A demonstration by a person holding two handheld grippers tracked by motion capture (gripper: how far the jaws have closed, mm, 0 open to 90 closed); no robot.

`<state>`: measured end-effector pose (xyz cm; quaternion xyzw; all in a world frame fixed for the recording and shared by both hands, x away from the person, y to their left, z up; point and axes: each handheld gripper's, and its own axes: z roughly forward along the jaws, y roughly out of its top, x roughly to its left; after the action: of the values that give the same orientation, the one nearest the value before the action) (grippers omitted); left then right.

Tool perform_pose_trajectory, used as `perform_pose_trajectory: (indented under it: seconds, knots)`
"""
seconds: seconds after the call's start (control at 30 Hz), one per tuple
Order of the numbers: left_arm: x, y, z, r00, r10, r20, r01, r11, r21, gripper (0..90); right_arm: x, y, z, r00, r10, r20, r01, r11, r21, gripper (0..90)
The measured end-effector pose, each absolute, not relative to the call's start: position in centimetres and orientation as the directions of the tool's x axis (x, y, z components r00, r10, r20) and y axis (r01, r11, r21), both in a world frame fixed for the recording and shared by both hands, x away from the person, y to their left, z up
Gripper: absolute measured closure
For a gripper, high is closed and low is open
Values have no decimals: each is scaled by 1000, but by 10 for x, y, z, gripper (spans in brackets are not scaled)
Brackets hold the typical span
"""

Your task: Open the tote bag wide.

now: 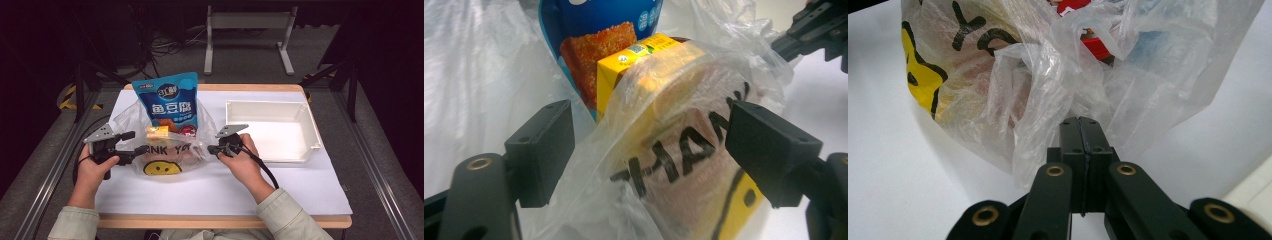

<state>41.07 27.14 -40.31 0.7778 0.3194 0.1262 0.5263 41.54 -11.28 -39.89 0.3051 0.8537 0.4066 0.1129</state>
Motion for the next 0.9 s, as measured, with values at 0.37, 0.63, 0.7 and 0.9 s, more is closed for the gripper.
perform_pose_trajectory:
  seconds: [0.37, 0.63, 0.7, 0.9]
  knots:
    - [423, 265, -413, 778, 610, -149, 375, -261, 889, 415, 414, -113, -398, -788, 613, 57, 428, 478, 767, 900]
    - [416, 273, -408, 779, 612, -139, 378, -281, 882, 771, 413, -114, -398, -788, 612, 57, 425, 475, 770, 900]
    - [414, 273, -407, 779, 610, -146, 384, -281, 880, 809, 413, -113, -398, -788, 612, 57, 425, 476, 770, 900]
    - [402, 275, -399, 792, 592, -147, 382, -293, 876, 875, 413, -113, -398, -793, 607, 55, 422, 482, 768, 900]
